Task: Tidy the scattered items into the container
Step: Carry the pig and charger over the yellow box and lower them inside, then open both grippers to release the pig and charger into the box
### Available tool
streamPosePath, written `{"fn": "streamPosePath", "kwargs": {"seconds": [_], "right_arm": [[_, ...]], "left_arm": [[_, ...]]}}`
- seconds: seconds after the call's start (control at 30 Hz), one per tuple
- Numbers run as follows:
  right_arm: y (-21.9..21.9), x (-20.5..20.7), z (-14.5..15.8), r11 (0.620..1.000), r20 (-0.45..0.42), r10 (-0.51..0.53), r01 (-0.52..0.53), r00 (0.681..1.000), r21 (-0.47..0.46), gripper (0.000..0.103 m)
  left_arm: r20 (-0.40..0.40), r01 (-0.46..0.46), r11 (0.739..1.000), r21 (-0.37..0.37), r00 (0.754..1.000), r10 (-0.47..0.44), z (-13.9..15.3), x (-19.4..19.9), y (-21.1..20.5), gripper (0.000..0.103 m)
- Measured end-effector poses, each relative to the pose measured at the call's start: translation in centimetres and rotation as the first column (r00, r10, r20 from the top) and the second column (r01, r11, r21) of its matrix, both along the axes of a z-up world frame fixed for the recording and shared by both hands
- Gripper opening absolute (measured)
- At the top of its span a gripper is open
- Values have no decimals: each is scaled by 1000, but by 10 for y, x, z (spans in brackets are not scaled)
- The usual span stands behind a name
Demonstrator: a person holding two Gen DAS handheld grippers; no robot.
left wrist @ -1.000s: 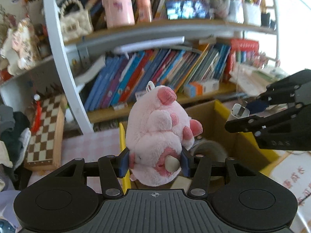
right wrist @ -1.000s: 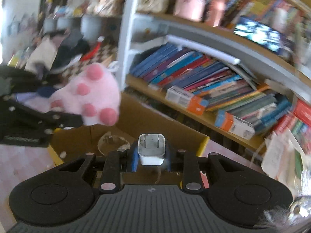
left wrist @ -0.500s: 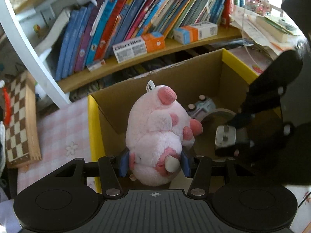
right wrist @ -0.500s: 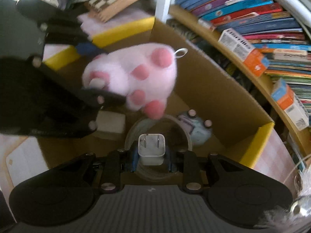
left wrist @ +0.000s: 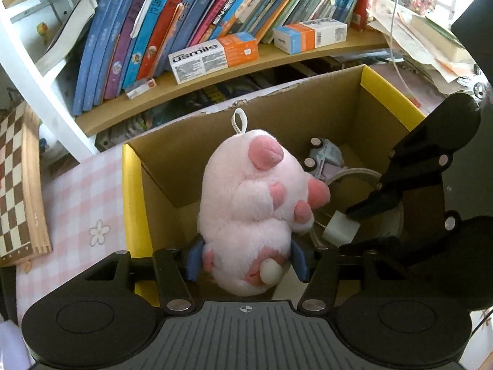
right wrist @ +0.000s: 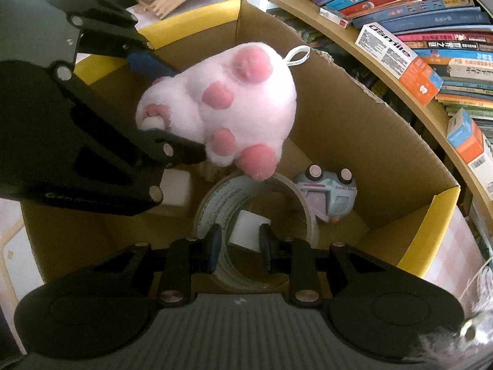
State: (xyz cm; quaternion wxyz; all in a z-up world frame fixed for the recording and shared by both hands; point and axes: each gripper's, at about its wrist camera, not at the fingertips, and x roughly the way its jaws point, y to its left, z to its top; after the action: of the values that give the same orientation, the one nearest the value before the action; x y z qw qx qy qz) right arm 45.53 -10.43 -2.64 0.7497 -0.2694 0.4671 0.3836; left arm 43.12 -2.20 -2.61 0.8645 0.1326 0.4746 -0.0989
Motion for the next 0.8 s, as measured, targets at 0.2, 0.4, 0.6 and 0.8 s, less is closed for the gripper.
{"fn": "streamPosePath", "kwargs": {"seconds": [0.2,0.4,0.6,0.8], "right_arm": [[-10,-7,23,996,18,1,-2,1000,84,32],[-27,-14,47,987,46,-44,36,998,158,32],[-29,-25,63,983,78,-59,44,995,181,32],[-26,-46,82,978,122,-37,11,992,207,32]], "left_arm": [[42,-24,1000,-12,999,24,11,-7,5,70],[108,-31,997,-70,993,38,35,-23,16,70],[154,-8,996,-90,988,22,52,-43,12,70],[212,23,991,-129,977,4,69,-73,10,70]]}}
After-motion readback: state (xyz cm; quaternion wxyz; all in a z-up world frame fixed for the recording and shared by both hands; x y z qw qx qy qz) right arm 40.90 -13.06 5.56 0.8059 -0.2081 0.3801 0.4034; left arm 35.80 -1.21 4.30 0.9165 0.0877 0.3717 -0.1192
